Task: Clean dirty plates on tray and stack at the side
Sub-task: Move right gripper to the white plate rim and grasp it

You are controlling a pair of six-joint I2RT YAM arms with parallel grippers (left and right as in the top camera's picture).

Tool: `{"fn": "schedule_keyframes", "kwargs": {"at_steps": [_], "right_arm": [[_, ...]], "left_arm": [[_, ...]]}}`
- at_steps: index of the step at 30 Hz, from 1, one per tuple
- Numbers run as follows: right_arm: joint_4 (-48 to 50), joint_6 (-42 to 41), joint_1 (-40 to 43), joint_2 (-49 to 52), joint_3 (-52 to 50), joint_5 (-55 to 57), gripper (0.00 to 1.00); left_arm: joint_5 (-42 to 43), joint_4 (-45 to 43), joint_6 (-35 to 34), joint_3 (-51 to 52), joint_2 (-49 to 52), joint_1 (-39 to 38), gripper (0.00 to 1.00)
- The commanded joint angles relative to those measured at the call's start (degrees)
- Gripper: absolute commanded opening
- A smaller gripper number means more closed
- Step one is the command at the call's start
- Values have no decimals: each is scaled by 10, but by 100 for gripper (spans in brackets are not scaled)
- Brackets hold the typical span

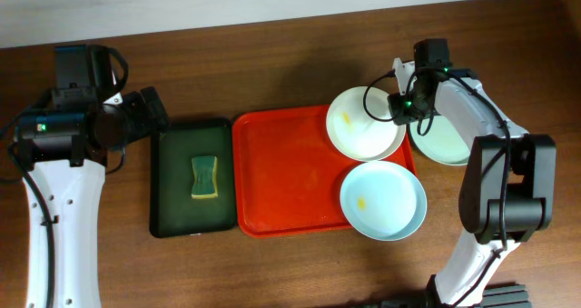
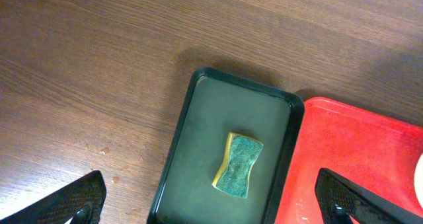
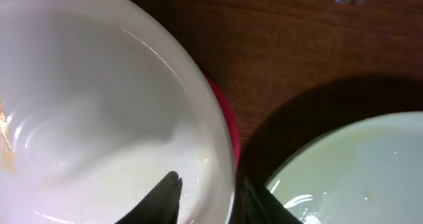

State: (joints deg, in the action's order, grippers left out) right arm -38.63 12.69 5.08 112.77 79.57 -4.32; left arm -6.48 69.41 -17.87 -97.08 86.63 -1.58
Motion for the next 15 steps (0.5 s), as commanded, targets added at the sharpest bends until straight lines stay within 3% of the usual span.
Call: {"fn": "schedule_keyframes", "kwargs": {"at_steps": [1, 8, 15], "right_arm": [[3, 4, -2, 2, -6, 28, 29], [5, 4, -2, 2, -7, 28, 27], [-5, -32, -2, 2, -7, -28, 4]], "left_arm": [[-4, -1, -7, -4, -1, 0, 99], [-4, -1, -7, -4, -1, 0, 99], [-4, -1, -7, -4, -1, 0, 99]]}}
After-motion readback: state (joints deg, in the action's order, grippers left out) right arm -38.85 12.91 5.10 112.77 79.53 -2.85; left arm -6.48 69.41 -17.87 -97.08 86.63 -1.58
